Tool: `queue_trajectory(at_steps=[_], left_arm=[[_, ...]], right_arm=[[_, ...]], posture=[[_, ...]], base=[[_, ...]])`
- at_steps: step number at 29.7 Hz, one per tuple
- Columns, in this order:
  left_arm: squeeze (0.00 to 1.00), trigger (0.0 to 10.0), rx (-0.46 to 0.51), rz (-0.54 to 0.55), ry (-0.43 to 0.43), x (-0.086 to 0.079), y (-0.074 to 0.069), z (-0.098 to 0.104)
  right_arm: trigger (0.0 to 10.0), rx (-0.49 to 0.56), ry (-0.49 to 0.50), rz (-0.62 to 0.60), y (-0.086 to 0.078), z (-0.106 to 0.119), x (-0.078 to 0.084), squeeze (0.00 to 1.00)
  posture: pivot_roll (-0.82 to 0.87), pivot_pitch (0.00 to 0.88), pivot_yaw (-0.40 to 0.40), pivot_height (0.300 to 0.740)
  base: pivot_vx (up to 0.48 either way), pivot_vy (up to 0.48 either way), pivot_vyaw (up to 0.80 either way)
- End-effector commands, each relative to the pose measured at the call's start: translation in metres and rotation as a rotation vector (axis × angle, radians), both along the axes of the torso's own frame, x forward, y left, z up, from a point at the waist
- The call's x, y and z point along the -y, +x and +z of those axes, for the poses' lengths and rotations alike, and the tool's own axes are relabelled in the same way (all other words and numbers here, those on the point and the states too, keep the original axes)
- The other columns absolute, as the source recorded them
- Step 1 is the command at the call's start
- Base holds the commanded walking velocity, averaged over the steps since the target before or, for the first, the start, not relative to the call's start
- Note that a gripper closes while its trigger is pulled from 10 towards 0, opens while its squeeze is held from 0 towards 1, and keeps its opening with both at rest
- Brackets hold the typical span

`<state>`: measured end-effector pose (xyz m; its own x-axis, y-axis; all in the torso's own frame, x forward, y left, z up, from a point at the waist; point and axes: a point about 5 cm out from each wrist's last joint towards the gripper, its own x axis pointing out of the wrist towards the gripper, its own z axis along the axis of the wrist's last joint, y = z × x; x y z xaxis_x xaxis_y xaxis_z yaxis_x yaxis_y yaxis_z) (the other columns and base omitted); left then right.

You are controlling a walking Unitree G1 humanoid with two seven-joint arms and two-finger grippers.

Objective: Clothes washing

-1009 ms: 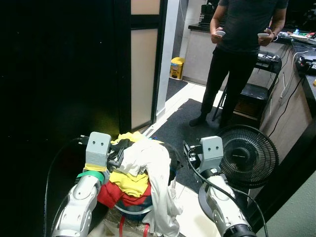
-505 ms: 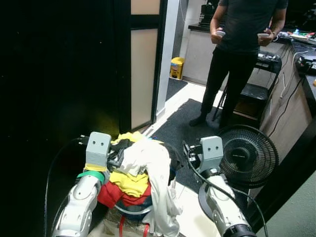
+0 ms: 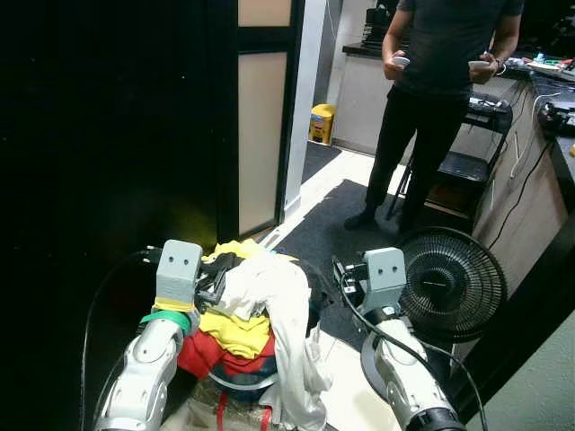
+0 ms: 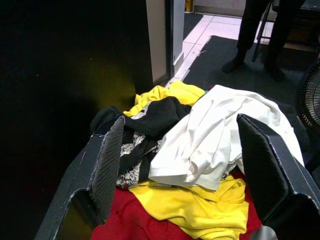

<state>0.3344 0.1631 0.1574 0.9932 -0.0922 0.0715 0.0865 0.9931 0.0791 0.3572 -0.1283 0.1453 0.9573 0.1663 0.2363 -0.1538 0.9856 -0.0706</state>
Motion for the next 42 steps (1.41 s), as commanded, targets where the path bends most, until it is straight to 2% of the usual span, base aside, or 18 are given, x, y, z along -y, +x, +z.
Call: queue_trajectory(at_steps=[1,42], left_arm=[[0.0,10.0,-0.026,0.001,-0.006,-0.0004,-0.0018,-0.0079],[0.0,10.0,-0.026,-0.008,0.006,0.0026,-0.0026,-0.0092]], right_arm=[[10.0,-0.027,0.009,-0.009,-0.0017,-0.0069,0.0016,0.0],[10.0,-0.031,0.001,-0.004,-0.0022,-0.0085,0.0008,0.0]], posture=[[0.0,0.018,0.015,0.74],[0.0,0.015,0.014,0.74]], base=[[0.0,0.0,0.0],[0.0,0.0,0.0]])
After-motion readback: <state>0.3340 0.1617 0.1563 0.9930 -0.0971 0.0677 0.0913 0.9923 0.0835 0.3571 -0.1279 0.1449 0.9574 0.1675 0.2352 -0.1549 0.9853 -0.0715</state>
